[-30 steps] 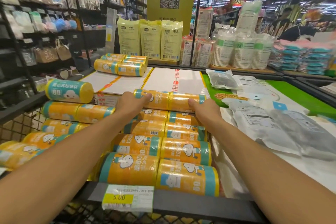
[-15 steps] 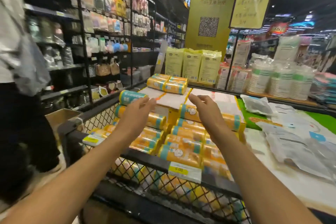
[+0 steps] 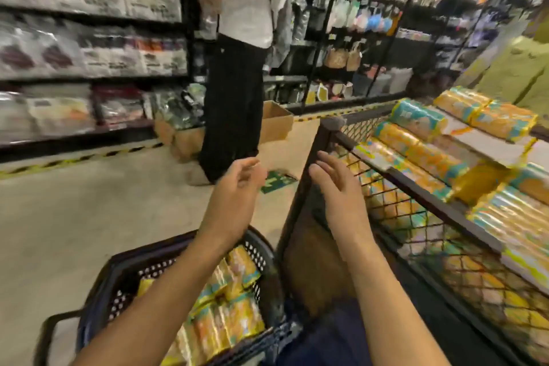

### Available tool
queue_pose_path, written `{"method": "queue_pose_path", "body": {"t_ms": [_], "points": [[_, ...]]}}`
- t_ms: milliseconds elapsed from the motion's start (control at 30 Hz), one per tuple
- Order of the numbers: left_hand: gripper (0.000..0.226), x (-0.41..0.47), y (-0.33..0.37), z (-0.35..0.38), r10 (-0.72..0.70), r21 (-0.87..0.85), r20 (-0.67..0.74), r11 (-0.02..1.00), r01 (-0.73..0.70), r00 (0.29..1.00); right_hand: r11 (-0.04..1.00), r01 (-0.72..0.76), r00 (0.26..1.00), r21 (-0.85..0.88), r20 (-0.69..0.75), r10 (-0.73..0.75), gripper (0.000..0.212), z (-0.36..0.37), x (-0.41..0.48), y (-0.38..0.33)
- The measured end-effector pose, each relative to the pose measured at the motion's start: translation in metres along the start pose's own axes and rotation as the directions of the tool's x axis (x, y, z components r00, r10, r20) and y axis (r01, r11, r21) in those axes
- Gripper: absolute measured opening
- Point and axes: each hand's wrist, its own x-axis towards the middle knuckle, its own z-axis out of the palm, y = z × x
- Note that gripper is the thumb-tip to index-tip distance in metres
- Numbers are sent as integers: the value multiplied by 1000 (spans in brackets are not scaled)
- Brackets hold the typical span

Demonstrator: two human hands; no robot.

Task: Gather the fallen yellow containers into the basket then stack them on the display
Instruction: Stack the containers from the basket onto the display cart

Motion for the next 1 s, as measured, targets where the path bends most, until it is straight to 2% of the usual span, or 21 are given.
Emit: {"method": "queue_pose_path", "body": {"t_ms": [133, 300, 400, 533, 633, 700, 833, 900, 1000], "points": [[31, -25, -73, -53, -124, 64, -112, 989, 132, 986, 990, -126, 980, -65, 146, 135, 57, 67, -14, 60], [38, -53, -170, -107, -335, 122, -240, 921, 370, 911, 943, -254, 899, -214, 307, 311, 44, 123, -27, 137], [45, -69, -222, -131, -442, 181, -276, 848, 498, 853, 878, -346, 833, -330, 322, 450, 55, 145, -36, 186], [56, -87, -285, -147, -625, 176, -295, 708, 684, 723, 765, -434, 737, -475, 301, 605, 68, 157, -57, 248], [52, -99, -329, -145, -711, 191, -345, 585, 788, 612, 680, -467, 658, -566, 291, 694, 84, 161, -61, 286], [69, -106, -353, -139, -762, 168, -382, 499, 850, 523, 647, -487, 622, -587, 288, 729, 90, 161, -58, 309], [98, -111, -378, -124, -806, 202, -440, 342, 918, 397, 556, -553, 502, -620, 285, 817, 80, 172, -59, 344], [104, -108, -386, -122, -824, 220, -464, 250, 943, 327, 525, -551, 444, -649, 305, 843, 83, 183, -67, 361], [103, -105, -400, -122, -828, 312, -455, 196, 930, 327, 510, -471, 422, -720, 323, 847, 85, 202, -81, 383]]}}
